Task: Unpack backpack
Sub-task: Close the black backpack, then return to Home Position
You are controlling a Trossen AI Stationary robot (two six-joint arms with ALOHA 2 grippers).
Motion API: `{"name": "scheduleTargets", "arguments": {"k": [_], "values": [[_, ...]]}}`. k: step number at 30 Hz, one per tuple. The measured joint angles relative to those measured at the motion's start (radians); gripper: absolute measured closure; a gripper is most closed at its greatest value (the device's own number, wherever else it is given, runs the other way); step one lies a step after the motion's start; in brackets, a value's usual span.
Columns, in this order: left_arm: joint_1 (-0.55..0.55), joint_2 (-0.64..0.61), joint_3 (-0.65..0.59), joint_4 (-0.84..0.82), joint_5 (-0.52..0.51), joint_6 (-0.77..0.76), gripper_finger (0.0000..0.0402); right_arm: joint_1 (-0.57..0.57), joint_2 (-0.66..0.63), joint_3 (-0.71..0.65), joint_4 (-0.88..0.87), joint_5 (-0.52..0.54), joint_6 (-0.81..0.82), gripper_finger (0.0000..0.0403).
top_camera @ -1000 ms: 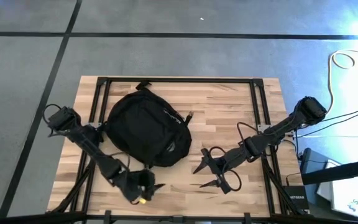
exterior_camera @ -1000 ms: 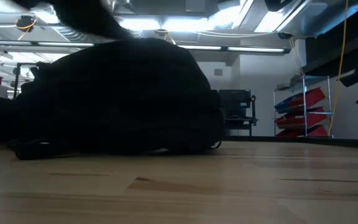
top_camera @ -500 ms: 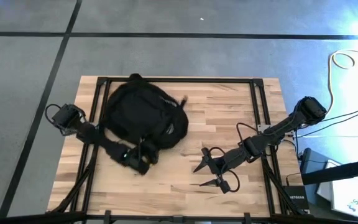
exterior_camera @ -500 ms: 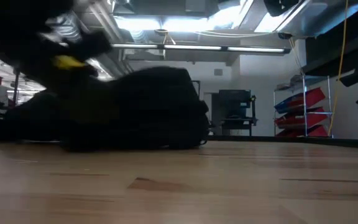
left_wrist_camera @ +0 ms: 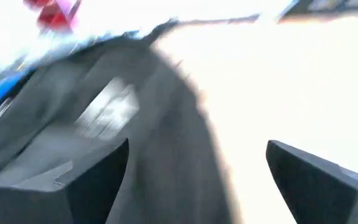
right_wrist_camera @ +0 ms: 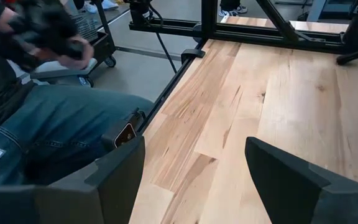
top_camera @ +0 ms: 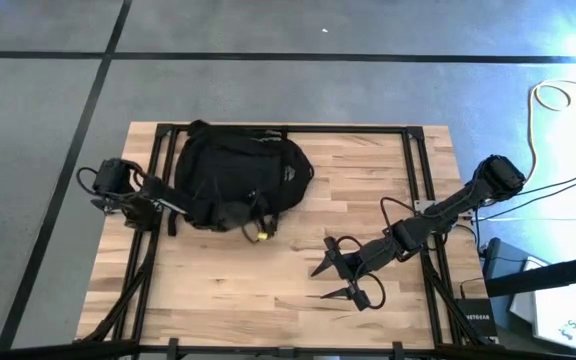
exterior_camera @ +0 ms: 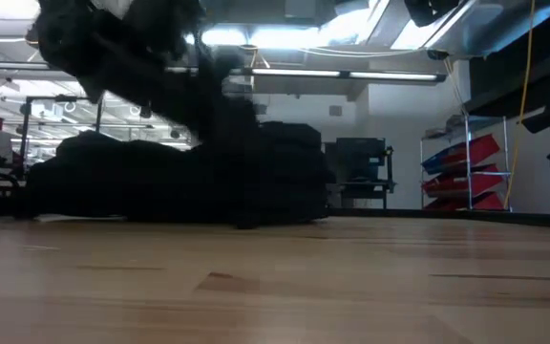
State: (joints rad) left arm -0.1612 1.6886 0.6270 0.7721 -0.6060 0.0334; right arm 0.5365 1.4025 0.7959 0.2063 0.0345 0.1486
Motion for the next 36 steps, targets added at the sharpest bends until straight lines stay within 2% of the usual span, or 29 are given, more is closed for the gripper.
{"name": "scheduleTargets", "arguments": {"k": [7,12,17,22,26,32,36], "values": [[-0.184,-0.006,0.001,0.301,-0.086,0.198,0.0050,0.000,0.000,0.000,-0.026,0.002,0.000,0.0141],[-0.338,-0.048,0.001,0.308,-0.090,0.231,0.0050,0.000,0.001,-0.001,-0.048,0.036,0.001,0.0141],[-0.427,-0.053,0.001,0.288,-0.117,0.204,0.0050,0.000,0.001,-0.001,-0.048,0.120,0.001,0.0141],[-0.472,-0.052,0.001,0.205,-0.160,0.124,0.0050,0.000,0.002,-0.001,-0.051,0.166,-0.013,0.0141],[-0.525,-0.059,0.001,0.305,-0.186,0.226,0.0051,0.022,-0.020,-0.012,-0.026,0.247,-0.141,0.0154],[-0.485,-0.159,-0.051,0.312,-0.168,0.261,0.0051,-0.040,-0.102,-0.099,0.066,0.124,-0.198,0.0205],[-0.426,-0.245,-0.154,0.354,-0.020,0.215,0.0051,-0.078,-0.167,-0.200,0.118,0.095,-0.208,0.0231]]}}
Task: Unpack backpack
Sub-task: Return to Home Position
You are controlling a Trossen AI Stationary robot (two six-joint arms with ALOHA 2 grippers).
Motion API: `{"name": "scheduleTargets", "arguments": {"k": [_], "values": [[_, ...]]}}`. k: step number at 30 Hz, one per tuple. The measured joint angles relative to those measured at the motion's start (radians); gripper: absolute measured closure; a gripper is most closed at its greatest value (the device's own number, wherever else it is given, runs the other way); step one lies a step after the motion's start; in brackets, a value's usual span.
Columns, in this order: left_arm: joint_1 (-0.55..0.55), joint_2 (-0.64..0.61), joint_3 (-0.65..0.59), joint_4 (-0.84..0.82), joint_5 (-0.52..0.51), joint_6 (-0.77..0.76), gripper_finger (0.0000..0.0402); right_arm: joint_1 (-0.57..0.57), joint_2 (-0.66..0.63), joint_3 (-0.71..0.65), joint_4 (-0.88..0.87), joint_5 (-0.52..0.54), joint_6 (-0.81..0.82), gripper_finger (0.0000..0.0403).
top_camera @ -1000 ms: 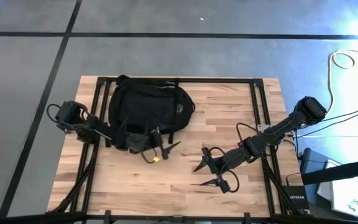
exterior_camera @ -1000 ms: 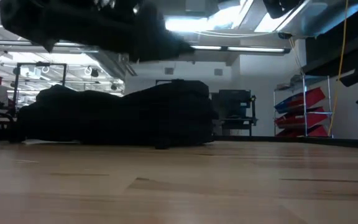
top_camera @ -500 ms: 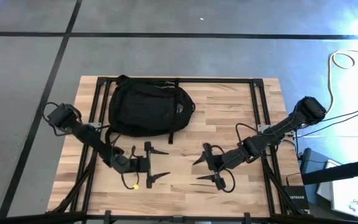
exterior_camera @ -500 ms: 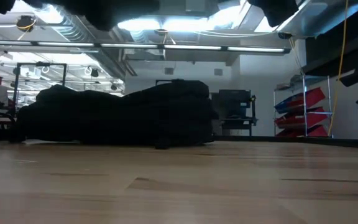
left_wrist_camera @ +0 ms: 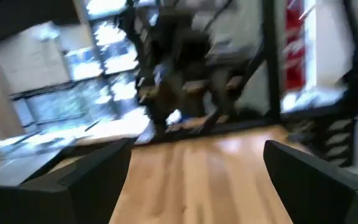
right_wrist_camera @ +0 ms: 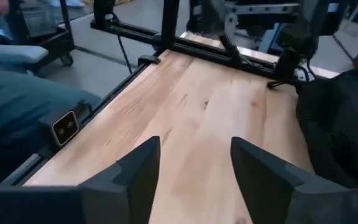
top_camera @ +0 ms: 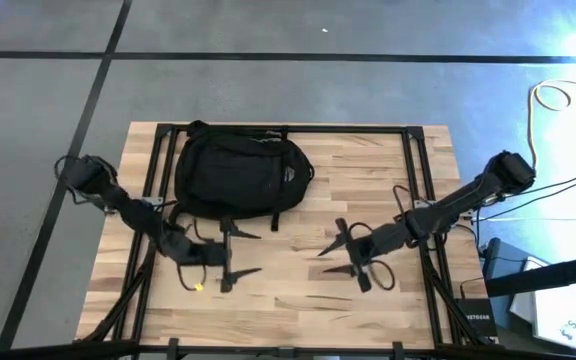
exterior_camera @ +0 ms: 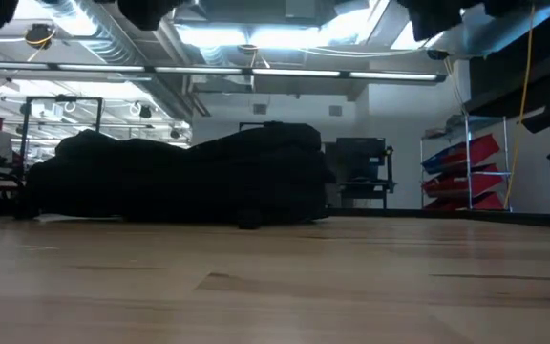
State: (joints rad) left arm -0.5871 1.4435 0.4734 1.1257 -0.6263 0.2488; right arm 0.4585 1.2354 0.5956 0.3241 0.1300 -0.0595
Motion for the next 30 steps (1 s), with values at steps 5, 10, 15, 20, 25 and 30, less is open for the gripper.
{"name": "scheduleTargets", "arguments": {"k": [5,10,15,20,25,30], "values": [[0.054,-0.090,-0.138,0.084,0.011,-0.048,0.0051,-0.048,-0.078,-0.136,0.098,0.053,0.006,0.0250],[0.103,-0.129,-0.247,0.176,-0.002,-0.095,0.0051,-0.083,-0.140,-0.262,0.270,0.061,0.008,0.0257],[0.119,-0.129,-0.314,0.282,0.029,-0.137,0.0089,-0.089,-0.183,-0.348,0.438,0.103,0.009,0.0258],[0.120,-0.129,-0.337,0.308,0.040,-0.140,0.0192,-0.088,-0.223,-0.394,0.500,0.133,0.013,0.0258],[0.125,-0.129,-0.337,0.295,0.145,-0.145,0.0333,-0.088,-0.290,-0.463,0.587,0.134,0.034,0.0258],[0.128,-0.129,-0.337,0.263,0.168,-0.156,0.0395,-0.088,-0.399,-0.580,0.687,0.127,0.072,0.0258]]}}
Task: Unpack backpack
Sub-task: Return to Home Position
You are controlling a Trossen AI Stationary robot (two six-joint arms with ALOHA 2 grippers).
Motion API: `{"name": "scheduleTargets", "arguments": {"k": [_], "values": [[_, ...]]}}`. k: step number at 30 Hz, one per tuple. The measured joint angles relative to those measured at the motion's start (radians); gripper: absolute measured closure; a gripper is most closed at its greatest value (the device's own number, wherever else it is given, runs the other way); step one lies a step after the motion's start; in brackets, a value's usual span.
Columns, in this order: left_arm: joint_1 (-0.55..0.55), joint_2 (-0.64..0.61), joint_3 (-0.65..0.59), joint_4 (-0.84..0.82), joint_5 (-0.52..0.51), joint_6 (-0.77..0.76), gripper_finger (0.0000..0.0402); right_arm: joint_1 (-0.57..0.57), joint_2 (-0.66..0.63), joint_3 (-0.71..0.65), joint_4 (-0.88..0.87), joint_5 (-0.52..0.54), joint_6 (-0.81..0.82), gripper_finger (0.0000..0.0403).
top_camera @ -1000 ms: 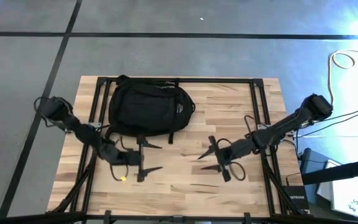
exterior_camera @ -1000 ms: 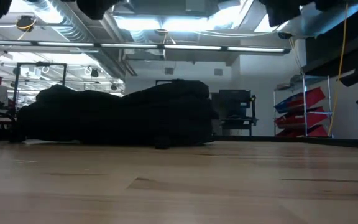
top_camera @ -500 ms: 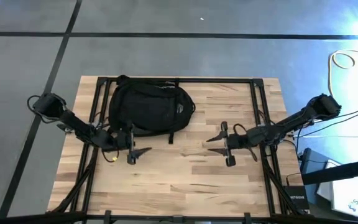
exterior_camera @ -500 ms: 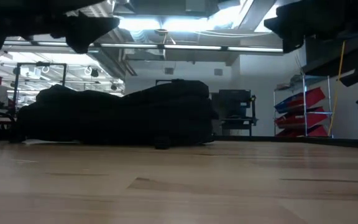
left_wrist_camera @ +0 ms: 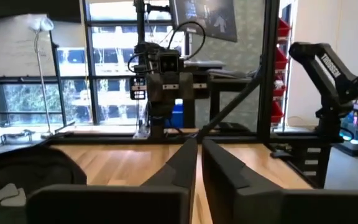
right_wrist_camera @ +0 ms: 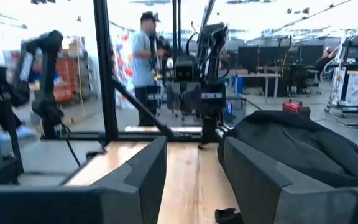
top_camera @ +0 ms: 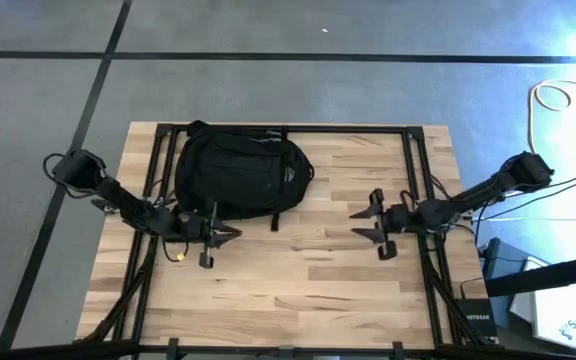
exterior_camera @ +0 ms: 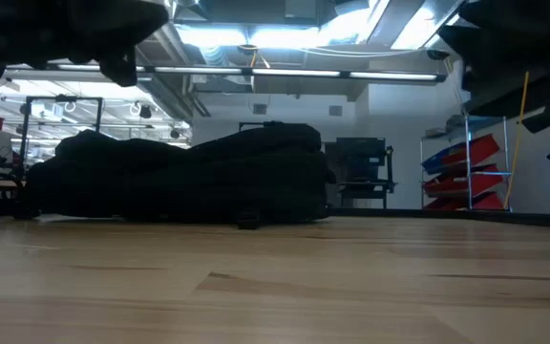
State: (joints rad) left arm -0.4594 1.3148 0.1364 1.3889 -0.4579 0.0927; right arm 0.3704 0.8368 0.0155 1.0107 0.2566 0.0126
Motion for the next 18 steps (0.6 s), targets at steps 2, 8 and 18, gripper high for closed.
{"name": "scheduleTargets", "arguments": {"k": [2,8,18], "values": [[0.010,0.000,0.000,-0.013,0.002,-0.010,0.0400,-0.001,-0.036,-0.007,-0.012,-0.021,0.012,0.0258],[0.084,0.000,-0.036,-0.030,0.098,-0.072,0.0401,0.002,-0.106,-0.008,-0.051,-0.092,0.004,0.0258],[0.132,-0.038,-0.128,-0.015,0.072,-0.122,0.0401,0.001,-0.133,-0.008,-0.126,-0.049,-0.009,0.0258]]}}
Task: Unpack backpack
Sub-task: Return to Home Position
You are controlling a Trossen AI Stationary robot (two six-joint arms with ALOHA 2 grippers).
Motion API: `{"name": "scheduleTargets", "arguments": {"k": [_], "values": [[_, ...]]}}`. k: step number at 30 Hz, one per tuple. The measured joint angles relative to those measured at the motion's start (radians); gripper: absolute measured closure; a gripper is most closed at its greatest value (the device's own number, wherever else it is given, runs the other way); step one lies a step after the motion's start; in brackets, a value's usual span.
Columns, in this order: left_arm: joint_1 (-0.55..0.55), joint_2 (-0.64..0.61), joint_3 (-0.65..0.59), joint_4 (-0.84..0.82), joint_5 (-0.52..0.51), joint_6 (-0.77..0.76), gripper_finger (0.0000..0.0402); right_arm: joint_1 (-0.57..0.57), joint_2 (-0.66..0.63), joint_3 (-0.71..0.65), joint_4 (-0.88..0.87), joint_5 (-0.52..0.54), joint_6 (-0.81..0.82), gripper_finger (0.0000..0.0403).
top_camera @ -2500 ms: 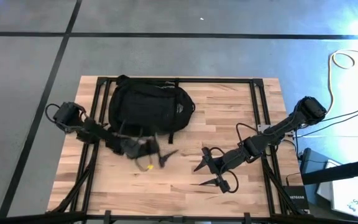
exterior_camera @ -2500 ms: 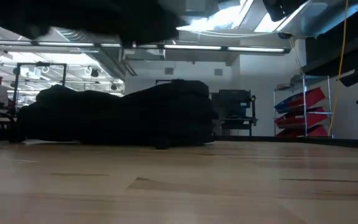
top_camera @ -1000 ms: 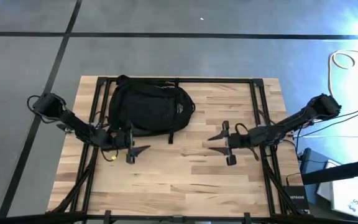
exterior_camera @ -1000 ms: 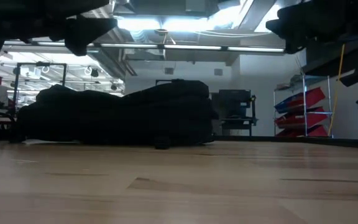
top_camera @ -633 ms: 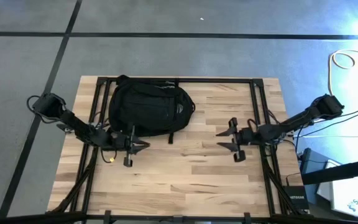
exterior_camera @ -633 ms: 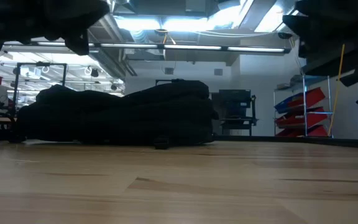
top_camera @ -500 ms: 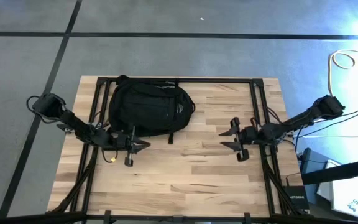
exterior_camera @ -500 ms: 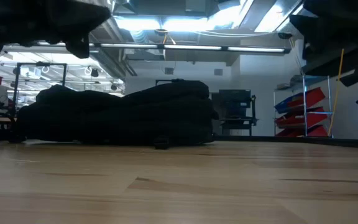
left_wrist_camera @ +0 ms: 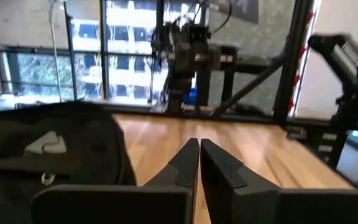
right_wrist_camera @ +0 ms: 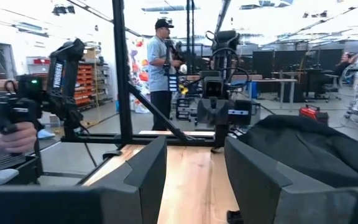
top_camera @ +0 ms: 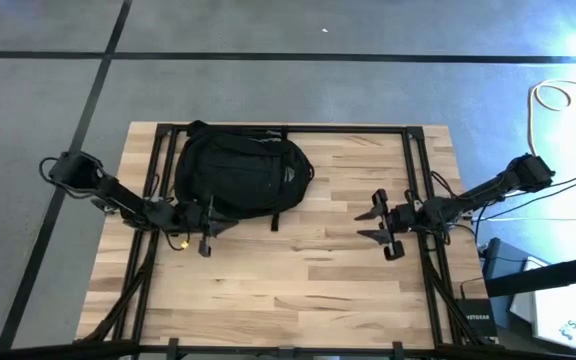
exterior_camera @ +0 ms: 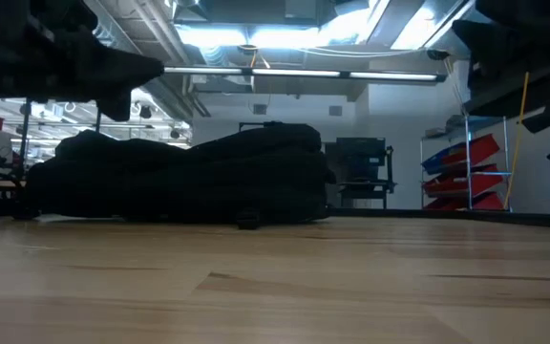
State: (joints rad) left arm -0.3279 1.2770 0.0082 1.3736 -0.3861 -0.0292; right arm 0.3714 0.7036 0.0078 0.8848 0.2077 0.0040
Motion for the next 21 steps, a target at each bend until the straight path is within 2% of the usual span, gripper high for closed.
{"name": "scheduleTargets", "arguments": {"k": [9,21], "values": [[0.000,-0.159,0.000,-0.188,0.008,0.001,0.0401,0.000,0.000,0.000,-0.016,0.003,-0.001,0.0258],[-0.001,-0.663,0.000,-0.761,0.008,-0.010,0.0401,0.001,0.000,0.000,-0.075,-0.039,-0.009,0.0258]]}}
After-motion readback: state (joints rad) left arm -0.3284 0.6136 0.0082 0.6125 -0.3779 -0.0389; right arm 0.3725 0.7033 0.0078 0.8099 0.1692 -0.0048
